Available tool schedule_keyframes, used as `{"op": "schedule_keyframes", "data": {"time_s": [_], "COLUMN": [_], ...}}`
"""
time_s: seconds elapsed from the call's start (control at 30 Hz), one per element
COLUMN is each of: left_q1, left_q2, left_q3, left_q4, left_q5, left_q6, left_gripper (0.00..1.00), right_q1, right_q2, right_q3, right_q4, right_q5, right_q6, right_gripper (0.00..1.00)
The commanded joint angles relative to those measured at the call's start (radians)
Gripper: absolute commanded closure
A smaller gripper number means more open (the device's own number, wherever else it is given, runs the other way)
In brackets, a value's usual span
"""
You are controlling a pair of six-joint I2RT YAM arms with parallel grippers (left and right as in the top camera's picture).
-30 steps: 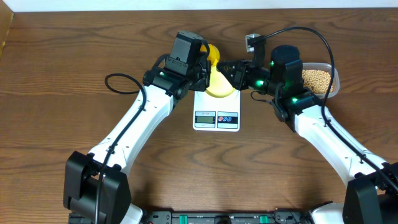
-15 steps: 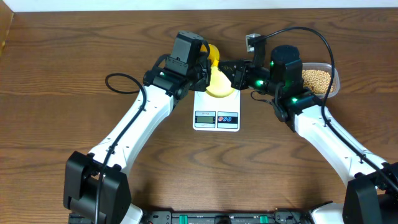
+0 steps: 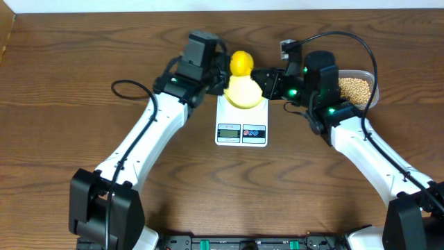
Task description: Scoop item into bowl and weigh 50g on scale
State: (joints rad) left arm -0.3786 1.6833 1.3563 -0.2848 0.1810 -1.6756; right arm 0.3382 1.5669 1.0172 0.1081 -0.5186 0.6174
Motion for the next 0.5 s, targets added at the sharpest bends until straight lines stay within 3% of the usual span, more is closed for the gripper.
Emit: {"op": "schedule_keyframes", "data": {"time_s": [0.0,0.07,0.13,0.33,0.47], "left_q1": [0.044,0.085,0.126,0.217,0.212], "left_q2": [-0.021,-0.055,-0.090,-0.170,-0.176], "left_q3": [0.007,0.007,0.007,0.007,0.007], "left_q4": [0.083,0.130,0.133,0.110,0.051], "left_q5": [-0.005,-0.005,-0.005,0.021,0.033], "left_q6": [0.313,0.463,0.549,0.853,1.234], "left_gripper": [0.57,0.54,0.43,0.35,0.34], "right_q1": [-0.031,-0.053,-0.076,-0.130,-0.150], "right_q2": [0.004,0.004,0.003,-0.001,-0.003], "right_q3": [0.018,0.019,0.024,0.102,0.174], "right_q4": [-0.016,-0.043,-0.066,-0.241,-0.373], "right_q5": [-0.013,-0.028,-0.054,-0.063,-0.044], "right_q6": [-0.058,-0.075,-0.103,-0.216,-0.321], "right_gripper": [0.99,0.99,0.99,0.99,0.99]}}
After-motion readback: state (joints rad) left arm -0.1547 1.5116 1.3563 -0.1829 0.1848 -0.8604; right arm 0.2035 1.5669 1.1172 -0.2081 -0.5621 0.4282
